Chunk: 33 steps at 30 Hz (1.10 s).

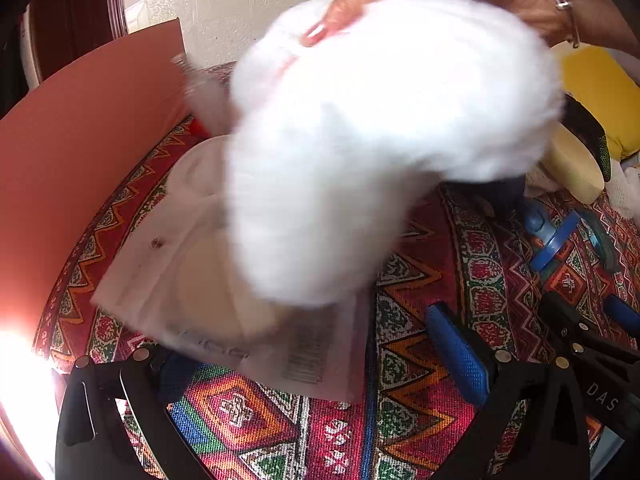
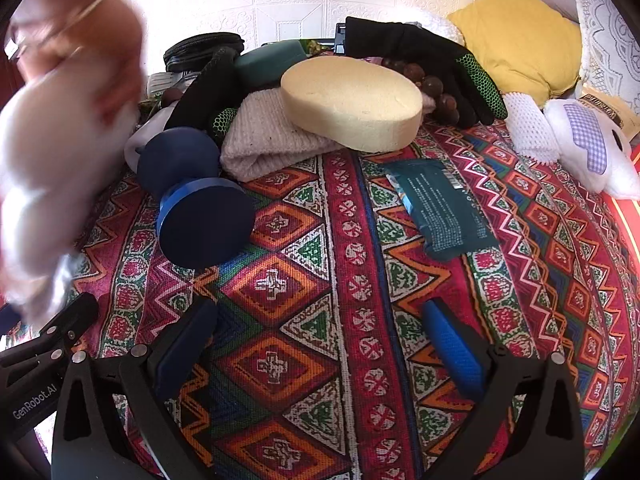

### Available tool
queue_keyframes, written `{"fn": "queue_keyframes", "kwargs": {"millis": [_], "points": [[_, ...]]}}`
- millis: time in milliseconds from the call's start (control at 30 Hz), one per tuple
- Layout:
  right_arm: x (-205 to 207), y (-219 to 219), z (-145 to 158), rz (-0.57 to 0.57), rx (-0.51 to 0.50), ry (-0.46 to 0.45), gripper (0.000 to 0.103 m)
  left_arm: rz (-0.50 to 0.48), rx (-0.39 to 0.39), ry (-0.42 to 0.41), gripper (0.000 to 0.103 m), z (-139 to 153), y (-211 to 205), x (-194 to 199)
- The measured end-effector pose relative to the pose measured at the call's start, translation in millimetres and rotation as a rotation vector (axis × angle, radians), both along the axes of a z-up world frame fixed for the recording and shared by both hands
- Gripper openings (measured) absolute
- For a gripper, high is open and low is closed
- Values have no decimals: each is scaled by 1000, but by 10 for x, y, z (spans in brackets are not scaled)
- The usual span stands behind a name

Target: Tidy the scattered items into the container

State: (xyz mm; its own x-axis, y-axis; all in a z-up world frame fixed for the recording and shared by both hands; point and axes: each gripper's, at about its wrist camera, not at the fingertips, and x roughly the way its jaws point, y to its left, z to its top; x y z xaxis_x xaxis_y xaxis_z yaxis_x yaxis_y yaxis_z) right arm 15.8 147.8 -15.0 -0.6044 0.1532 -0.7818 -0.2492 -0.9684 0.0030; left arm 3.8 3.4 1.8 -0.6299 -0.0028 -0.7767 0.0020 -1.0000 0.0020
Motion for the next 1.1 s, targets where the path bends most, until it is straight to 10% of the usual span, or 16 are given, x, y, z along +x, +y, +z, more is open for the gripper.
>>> {"fn": "queue_keyframes", "kwargs": {"millis": [1100], "points": [[-32, -25, 4, 0, 4, 2, 102, 0, -1, 0, 103, 8, 16, 26]]}}
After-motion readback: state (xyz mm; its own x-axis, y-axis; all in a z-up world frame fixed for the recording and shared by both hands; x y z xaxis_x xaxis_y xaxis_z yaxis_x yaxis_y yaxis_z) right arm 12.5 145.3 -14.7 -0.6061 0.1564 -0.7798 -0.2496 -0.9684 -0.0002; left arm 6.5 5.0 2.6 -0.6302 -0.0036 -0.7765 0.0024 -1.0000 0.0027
